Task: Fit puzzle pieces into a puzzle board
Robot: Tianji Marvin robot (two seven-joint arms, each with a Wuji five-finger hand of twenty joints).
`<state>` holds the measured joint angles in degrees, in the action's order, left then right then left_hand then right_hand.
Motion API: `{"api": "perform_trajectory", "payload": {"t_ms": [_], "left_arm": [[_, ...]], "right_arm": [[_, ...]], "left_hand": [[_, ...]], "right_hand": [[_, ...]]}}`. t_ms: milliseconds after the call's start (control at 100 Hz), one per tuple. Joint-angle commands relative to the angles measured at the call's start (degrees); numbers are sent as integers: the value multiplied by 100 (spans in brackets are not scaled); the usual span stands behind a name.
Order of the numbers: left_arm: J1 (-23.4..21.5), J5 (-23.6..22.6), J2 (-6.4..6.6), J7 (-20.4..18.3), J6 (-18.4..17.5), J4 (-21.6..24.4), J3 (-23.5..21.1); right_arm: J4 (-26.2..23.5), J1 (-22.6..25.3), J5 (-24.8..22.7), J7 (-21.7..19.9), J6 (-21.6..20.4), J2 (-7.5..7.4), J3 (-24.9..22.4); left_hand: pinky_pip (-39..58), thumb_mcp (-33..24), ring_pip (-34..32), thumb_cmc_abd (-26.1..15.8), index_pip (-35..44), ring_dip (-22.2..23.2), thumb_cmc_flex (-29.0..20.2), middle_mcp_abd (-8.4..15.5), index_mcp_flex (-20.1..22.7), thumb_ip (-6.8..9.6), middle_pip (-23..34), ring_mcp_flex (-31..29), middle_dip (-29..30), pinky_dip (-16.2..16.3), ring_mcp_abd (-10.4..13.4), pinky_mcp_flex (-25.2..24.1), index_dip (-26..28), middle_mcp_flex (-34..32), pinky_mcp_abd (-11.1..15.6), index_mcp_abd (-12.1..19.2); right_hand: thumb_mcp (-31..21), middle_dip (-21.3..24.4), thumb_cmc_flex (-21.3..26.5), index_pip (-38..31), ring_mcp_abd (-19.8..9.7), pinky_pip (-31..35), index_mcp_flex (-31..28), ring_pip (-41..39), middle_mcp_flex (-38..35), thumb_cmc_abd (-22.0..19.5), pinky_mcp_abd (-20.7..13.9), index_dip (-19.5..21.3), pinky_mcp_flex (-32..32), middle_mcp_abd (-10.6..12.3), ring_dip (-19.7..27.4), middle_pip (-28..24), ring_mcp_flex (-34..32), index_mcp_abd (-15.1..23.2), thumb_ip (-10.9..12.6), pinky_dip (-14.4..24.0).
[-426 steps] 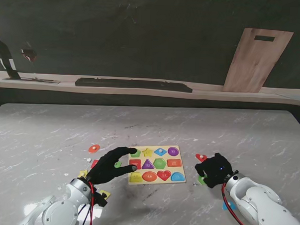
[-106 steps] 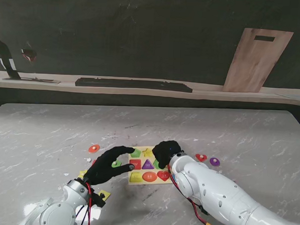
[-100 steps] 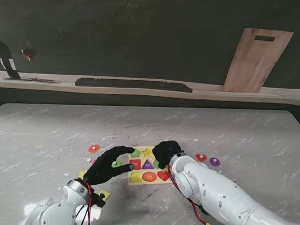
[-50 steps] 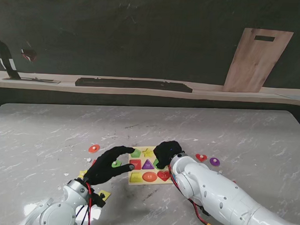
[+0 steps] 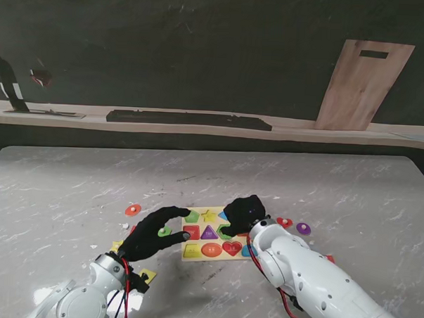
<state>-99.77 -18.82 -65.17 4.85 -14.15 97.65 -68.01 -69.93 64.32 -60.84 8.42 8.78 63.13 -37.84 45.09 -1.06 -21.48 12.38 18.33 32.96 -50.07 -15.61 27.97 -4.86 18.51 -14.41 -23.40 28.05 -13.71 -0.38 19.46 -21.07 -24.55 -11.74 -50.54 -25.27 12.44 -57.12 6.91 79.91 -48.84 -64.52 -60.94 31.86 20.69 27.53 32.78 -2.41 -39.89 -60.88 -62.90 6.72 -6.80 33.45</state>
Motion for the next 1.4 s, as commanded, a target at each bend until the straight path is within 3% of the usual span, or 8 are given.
{"api": "perform_trajectory", "payload": {"t_ms": [0, 130, 210, 300, 420, 500, 1080, 1390], "left_arm": [[-16, 24, -16, 7, 4, 16, 13], [-17, 29, -15, 0, 8, 17, 14], [-22, 36, -16, 1, 17, 24, 14], [-28, 25, -15, 4, 10, 32, 11], [-33, 3, -10, -1, -14, 29, 6], [-34, -10, -9, 0, -8, 27, 8], [92, 81, -1, -104, 50, -63, 109], [126, 88, -1, -119, 85, -84, 141]], "right_arm": [[-236, 224, -71, 114, -132, -162, -166], [-759, 865, -465, 78, -769, -303, -1148], [-1027, 1268, -494, -80, -1311, -356, -1755], [-1216, 1673, -365, -340, -2009, -397, -2354], [-1289, 2132, -628, -253, -2716, -483, -2966], [-1398, 2481, -1003, -118, -3013, -550, -3375], [-2076, 4308, -2139, 356, -3102, -655, -5192], [-2211, 4646, -2380, 357, -3048, -672, -5497]], "left_hand": [[-36, 214, 113, -138, -113, -81, -93, 10, 118, 187, -101, 64, 73, 70, 41, -79, -91, -38, 467, 136], [-32, 213, 106, -150, -110, -78, -95, 9, 121, 186, -99, 53, 72, 72, 45, -79, -90, -45, 459, 136], [-30, 216, 107, -147, -108, -78, -98, 14, 122, 185, -96, 56, 71, 72, 40, -78, -89, -50, 460, 141], [-28, 214, 103, -148, -106, -77, -105, 9, 124, 185, -95, 49, 71, 72, 44, -75, -88, -53, 466, 133], [-29, 219, 105, -150, -109, -79, -99, 18, 117, 183, -95, 51, 72, 69, 49, -76, -89, -51, 459, 139], [-28, 219, 106, -149, -110, -80, -97, 22, 113, 183, -97, 52, 72, 69, 46, -76, -89, -50, 458, 142], [-41, 221, 112, -154, -113, -81, -93, 12, 104, 184, -100, 56, 73, 59, 48, -87, -90, -42, 464, 134], [-39, 217, 111, -153, -114, -80, -103, 15, 107, 186, -100, 53, 71, 62, 45, -83, -89, -46, 459, 137]], "right_hand": [[130, -25, -132, 114, 154, -12, 188, 103, 220, -112, 183, 47, -185, -137, 70, 63, 143, -46, 213, 12], [-202, -4, 252, 197, 17, -252, 429, 466, 379, 191, 29, -6, -362, -21, 209, 279, 310, 6, 243, -154], [-885, -26, 690, -196, -215, -449, 809, 734, 530, 791, -161, -917, -454, 163, 241, 395, 399, 242, -314, -298], [-1294, -33, 939, -298, -388, -642, 1150, 939, 739, 1047, -307, -1077, -584, 320, 266, 452, 580, 395, -441, -339], [-1471, -52, 895, -304, -567, -750, 1397, 1090, 965, 1050, -379, -1060, -650, 500, 277, 478, 748, 514, -413, -332], [-1488, -70, 647, -72, -633, -856, 1494, 1222, 1120, 941, -443, -642, -670, 571, 244, 527, 857, 514, -30, -259], [-1460, -141, 422, 183, -732, -946, 1852, 1104, 1750, 1238, -550, -142, -805, 676, 97, 487, 1300, 602, 31, -33], [-2079, -276, 889, 271, -962, -986, 2578, 917, 2338, 2207, -715, -75, -779, 830, -25, 208, 1410, 682, -57, 128]]}}
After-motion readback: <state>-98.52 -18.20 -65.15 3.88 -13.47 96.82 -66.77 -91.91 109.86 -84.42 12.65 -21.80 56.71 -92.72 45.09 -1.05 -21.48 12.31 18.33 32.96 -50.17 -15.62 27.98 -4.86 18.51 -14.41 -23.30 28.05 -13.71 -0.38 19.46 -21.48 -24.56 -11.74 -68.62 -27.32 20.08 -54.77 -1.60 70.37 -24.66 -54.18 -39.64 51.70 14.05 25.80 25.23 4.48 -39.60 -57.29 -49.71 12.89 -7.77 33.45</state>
